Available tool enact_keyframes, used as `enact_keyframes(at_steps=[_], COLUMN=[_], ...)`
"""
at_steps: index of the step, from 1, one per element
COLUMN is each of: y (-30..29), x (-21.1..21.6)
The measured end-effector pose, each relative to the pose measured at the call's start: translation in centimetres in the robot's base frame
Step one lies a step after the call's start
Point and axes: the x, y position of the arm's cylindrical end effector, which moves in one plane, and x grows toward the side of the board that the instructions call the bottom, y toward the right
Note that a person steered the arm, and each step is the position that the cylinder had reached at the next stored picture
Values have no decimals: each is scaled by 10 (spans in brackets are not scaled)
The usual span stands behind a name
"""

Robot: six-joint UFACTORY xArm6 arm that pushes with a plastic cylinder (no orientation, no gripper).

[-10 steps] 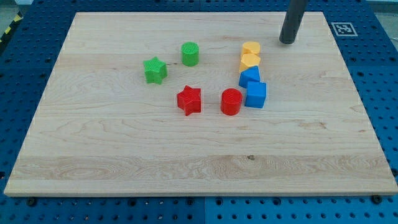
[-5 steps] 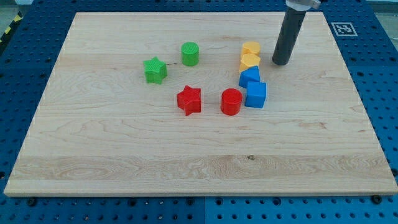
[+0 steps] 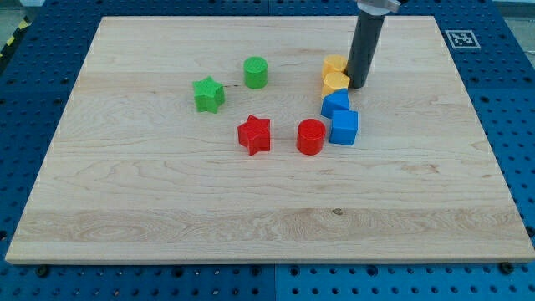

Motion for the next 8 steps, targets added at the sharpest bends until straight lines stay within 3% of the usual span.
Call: enact_keyframes(at_steps=[2, 3, 4, 5, 6, 8], y=[24, 72, 89, 89, 50, -112], x=[38, 39, 20, -28, -72, -80])
